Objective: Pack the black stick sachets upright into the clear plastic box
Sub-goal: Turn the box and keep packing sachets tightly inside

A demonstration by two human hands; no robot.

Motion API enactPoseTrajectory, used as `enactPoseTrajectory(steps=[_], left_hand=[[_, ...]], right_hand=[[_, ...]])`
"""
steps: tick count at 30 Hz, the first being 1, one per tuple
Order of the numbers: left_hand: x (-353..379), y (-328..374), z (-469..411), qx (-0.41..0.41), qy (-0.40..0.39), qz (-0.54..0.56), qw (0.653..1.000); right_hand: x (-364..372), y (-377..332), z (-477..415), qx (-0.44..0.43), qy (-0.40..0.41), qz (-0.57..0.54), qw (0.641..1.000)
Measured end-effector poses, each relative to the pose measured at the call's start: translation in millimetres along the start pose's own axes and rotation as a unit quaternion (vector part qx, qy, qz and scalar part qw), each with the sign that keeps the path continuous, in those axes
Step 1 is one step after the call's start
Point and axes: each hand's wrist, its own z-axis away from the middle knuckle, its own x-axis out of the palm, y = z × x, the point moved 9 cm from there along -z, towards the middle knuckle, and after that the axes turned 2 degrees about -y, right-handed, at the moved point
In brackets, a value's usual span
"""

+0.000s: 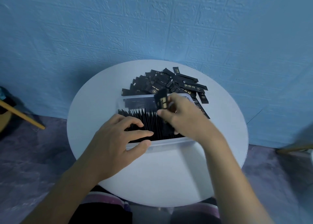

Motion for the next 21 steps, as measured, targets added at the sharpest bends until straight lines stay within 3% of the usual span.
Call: enactPoseTrajectory(steps=[5, 13, 21], left_hand=[[-1.0, 1.9, 0.1, 0.006, 0.007, -0.004, 1.0], [-1.2, 2.5, -0.6, 0.017, 0.017, 0.001, 1.0], [-3.1, 4.2, 0.1, 0.033, 0.044, -0.012, 0.998]], right_hand=[[30.8, 2.6, -0.5, 0.053, -0.057, 0.143, 0.987], [40.3, 13.2, -8.2, 0.06, -0.121, -0.003, 0.991], [45.9, 13.5, -10.1, 0.077, -0.138, -0.057, 0.986]])
